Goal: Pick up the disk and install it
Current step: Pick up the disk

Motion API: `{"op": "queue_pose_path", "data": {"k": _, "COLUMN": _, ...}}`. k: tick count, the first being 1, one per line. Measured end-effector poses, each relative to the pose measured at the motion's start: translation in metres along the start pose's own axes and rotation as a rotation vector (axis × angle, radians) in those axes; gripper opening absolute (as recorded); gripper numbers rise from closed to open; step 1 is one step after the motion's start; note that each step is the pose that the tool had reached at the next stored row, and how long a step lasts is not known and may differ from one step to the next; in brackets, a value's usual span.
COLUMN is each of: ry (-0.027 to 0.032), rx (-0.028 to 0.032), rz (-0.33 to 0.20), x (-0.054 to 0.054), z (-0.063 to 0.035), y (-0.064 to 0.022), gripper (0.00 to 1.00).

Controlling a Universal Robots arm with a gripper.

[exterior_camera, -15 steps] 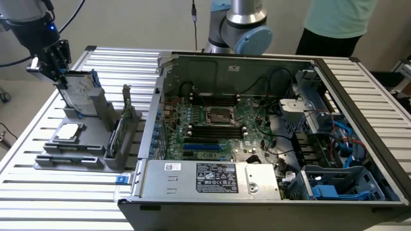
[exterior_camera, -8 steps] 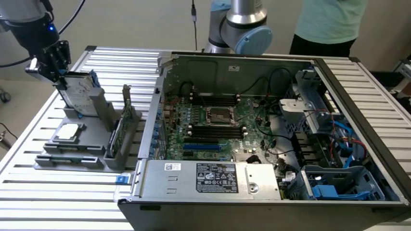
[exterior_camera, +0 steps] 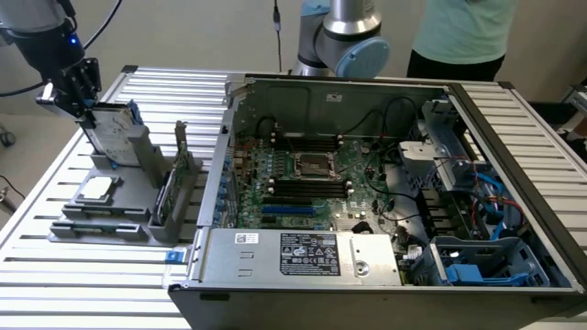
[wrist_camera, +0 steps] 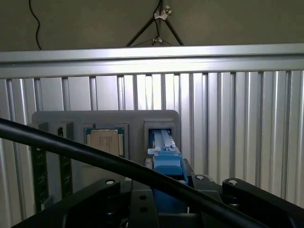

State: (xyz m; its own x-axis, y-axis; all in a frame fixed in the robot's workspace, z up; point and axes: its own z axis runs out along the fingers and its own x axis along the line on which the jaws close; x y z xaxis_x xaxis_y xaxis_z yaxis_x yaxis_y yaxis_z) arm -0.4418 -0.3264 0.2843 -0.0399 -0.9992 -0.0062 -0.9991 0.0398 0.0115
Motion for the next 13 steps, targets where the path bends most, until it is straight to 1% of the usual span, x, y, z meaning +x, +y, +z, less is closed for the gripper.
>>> {"op": "queue_pose_path", "data": {"k": 13, "ry": 0.0000, "rx": 0.0000, "rz": 0.000, "x": 0.0000, "z": 0.0000, "y": 0.0000, "gripper": 0.33}}
